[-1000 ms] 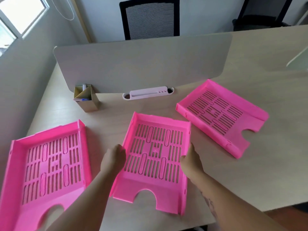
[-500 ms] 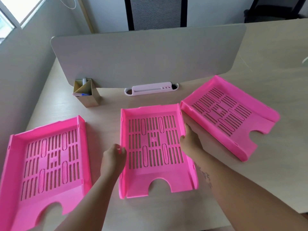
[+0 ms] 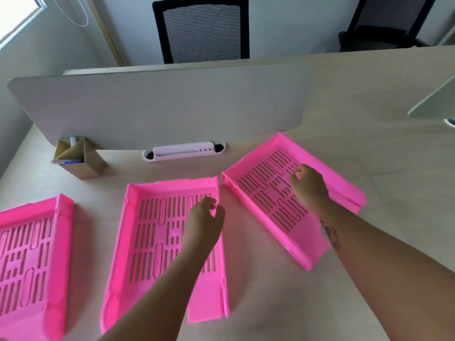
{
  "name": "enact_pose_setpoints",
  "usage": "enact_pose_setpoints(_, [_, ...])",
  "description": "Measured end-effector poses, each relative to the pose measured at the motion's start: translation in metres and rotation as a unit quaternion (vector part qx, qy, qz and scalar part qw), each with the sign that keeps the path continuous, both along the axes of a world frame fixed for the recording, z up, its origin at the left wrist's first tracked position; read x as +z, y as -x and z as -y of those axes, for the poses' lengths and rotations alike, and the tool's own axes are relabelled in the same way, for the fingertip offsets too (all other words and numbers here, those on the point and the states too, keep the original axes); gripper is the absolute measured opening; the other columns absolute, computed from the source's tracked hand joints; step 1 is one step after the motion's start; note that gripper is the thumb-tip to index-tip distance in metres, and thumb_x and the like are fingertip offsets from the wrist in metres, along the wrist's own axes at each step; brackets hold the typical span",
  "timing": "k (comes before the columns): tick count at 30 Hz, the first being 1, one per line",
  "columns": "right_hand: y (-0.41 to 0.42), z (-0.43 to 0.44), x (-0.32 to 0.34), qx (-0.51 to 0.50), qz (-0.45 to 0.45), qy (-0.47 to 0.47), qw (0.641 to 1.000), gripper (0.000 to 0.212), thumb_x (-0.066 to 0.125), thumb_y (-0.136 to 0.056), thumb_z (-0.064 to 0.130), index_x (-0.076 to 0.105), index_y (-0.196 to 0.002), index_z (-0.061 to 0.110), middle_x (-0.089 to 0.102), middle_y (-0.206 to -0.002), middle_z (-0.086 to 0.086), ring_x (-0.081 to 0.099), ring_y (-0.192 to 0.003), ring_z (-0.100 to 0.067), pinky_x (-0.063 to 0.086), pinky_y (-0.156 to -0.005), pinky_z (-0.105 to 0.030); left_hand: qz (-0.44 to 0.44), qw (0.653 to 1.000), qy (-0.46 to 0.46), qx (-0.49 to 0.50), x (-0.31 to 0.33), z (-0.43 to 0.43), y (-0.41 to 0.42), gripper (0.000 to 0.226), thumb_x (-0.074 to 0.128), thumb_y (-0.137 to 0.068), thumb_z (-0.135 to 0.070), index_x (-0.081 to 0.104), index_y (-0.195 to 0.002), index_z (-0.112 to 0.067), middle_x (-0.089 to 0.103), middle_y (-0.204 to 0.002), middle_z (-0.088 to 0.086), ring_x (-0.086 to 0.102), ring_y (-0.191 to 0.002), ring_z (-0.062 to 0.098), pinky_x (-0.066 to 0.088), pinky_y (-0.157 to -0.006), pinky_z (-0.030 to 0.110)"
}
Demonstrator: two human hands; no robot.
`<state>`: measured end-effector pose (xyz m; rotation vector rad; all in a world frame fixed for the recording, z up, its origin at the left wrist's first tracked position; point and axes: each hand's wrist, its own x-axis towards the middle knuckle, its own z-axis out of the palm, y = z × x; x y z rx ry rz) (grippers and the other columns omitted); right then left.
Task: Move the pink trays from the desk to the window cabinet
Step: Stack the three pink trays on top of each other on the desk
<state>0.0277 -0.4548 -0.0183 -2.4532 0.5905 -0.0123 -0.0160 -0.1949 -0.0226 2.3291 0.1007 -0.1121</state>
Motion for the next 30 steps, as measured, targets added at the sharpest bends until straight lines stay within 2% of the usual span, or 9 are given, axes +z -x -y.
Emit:
enact_pose_setpoints(5, [-0.019, 0.077, -0.010, 0.005, -0.011, 0.068, 0.998, 0.039, 0.054, -0.095, 0.017, 0.058, -0.130, 0.000, 0.062, -0.125, -0.022, 0.060, -0.110, -0.036, 0.051, -0.093, -0.041, -0.122, 0.984, 0.088, 0.098, -0.020, 0.086, 0.001, 0.026, 0.060, -0.093, -0.024, 0.064, -0.110, -0.005, 0.068, -0.102, 0.007, 0.052, -0.062, 0.003, 0.036, -0.048, 0.016])
enact_pose_setpoints(9, [-0.028, 0.111, -0.020, 0.020, -0.051, 0.092, 0.994, 0.038, 0.050, -0.095, 0.015, 0.056, -0.129, -0.002, 0.061, -0.122, -0.024, 0.061, -0.101, -0.037, 0.054, -0.082, -0.044, -0.170, 0.973, 0.094, 0.126, -0.031, 0.117, -0.002, 0.028, 0.063, -0.092, -0.034, 0.058, -0.102, -0.008, 0.061, -0.085, 0.000, 0.049, -0.061, 0.005, 0.035, -0.049, 0.020])
enact_pose_setpoints(13, [-0.026, 0.130, -0.032, 0.049, -0.104, 0.056, 0.992, 0.037, 0.045, -0.097, 0.005, 0.054, -0.132, -0.002, 0.063, -0.121, -0.022, 0.056, -0.079, -0.026, 0.043, -0.059, -0.027, -0.196, 0.972, 0.072, 0.111, -0.040, 0.130, -0.004, 0.034, 0.061, -0.094, -0.023, 0.047, -0.065, -0.013, 0.046, -0.057, -0.002, 0.037, -0.046, 0.011, 0.034, -0.045, 0.022])
enact_pose_setpoints(15, [-0.023, 0.137, -0.035, 0.049, -0.099, 0.053, 0.992, 0.035, 0.045, -0.097, 0.004, 0.059, -0.129, 0.000, 0.068, -0.114, -0.021, 0.058, -0.071, -0.025, 0.039, -0.049, -0.023, -0.194, 0.974, 0.064, 0.099, -0.038, 0.132, -0.005, 0.037, 0.060, -0.091, -0.014, 0.041, -0.060, -0.015, 0.041, -0.053, -0.004, 0.032, -0.043, 0.011, 0.034, -0.044, 0.021])
enact_pose_setpoints(17, [-0.019, 0.144, -0.032, 0.028, -0.090, 0.042, 0.995, 0.033, 0.049, -0.094, 0.006, 0.067, -0.122, 0.004, 0.073, -0.105, -0.018, 0.061, -0.067, -0.025, 0.043, -0.052, -0.024, -0.179, 0.977, 0.066, 0.097, -0.033, 0.130, -0.006, 0.029, 0.060, -0.089, -0.011, 0.045, -0.064, -0.014, 0.043, -0.056, -0.003, 0.034, -0.045, 0.012, 0.035, -0.045, 0.021])
enact_pose_setpoints(19, [-0.012, 0.149, -0.023, -0.003, -0.088, 0.028, 0.996, 0.022, 0.056, -0.091, 0.009, 0.074, -0.103, 0.004, 0.073, -0.086, -0.015, 0.058, -0.064, -0.024, 0.042, -0.055, -0.026, -0.158, 0.981, 0.072, 0.086, -0.022, 0.126, -0.006, 0.020, 0.059, -0.088, -0.012, 0.049, -0.071, -0.011, 0.046, -0.060, 0.001, 0.038, -0.048, 0.015, 0.035, -0.045, 0.023])
enact_pose_setpoints(22, [-0.002, 0.143, 0.000, -0.052, -0.065, -0.031, 0.996, 0.020, 0.066, -0.088, 0.014, 0.061, -0.070, 0.005, 0.053, -0.056, -0.007, 0.044, -0.052, -0.020, 0.034, -0.051, -0.027, -0.117, 0.990, 0.062, 0.057, -0.001, 0.110, -0.011, 0.021, 0.058, -0.087, -0.013, 0.049, -0.068, -0.013, 0.048, -0.060, 0.004, 0.037, -0.046, 0.015, 0.032, -0.039, 0.019])
enact_pose_setpoints(25, [0.007, 0.112, 0.027, -0.055, -0.033, -0.059, 0.996, 0.031, 0.067, -0.087, 0.016, 0.049, -0.063, 0.009, 0.045, -0.054, -0.007, 0.038, -0.051, -0.021, 0.030, -0.051, -0.030, -0.069, 0.995, 0.054, 0.044, 0.020, 0.075, -0.016, 0.035, 0.058, -0.087, -0.012, 0.040, -0.057, -0.015, 0.040, -0.050, -0.003, 0.032, -0.040, 0.010, 0.028, -0.031, 0.013])
enact_pose_setpoints(30, [0.030, 0.014, 0.047, 0.020, -0.009, -0.049, 0.999, 0.020, 0.060, -0.088, 0.013, 0.050, -0.073, 0.008, 0.050, -0.064, -0.006, 0.041, -0.058, -0.022, 0.032, -0.054, -0.032, -0.054, 0.997, 0.001, 0.063, 0.040, -0.028, -0.016, 0.024, 0.058, -0.087, -0.018, 0.048, -0.066, -0.012, 0.045, -0.055, -0.003, 0.038, -0.048, 0.013, 0.031, -0.045, 0.025])
